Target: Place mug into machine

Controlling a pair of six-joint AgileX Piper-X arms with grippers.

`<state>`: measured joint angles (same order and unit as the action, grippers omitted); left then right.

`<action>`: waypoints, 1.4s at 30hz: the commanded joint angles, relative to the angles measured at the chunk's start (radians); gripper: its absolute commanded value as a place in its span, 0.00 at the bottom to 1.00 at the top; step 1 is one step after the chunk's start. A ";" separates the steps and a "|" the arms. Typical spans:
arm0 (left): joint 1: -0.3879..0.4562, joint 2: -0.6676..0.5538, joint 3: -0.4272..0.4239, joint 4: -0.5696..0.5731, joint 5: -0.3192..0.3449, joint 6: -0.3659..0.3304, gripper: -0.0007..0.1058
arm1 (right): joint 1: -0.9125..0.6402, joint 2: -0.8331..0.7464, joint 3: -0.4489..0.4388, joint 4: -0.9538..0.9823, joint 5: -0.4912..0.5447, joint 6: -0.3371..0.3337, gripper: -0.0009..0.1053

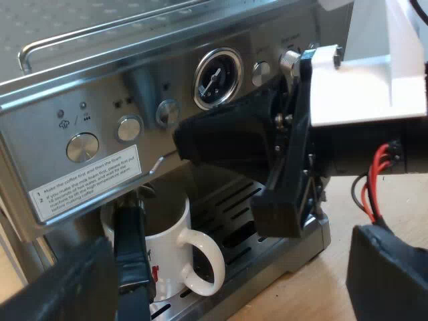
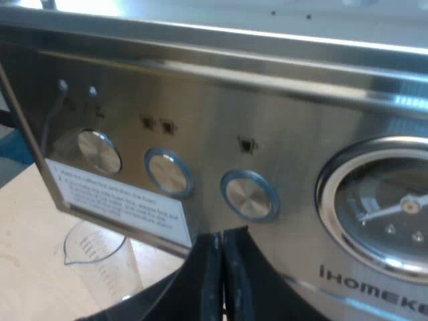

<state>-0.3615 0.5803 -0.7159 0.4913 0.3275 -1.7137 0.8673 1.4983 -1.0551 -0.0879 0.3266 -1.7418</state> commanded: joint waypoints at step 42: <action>-0.001 -0.001 -0.010 -0.011 0.013 0.009 0.68 | 0.006 0.003 -0.030 -0.029 0.095 -0.036 0.01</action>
<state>-0.3615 0.5803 -0.7159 0.4913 0.3341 -1.7137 0.8757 1.5253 -1.0740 -0.1191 0.4092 -1.7643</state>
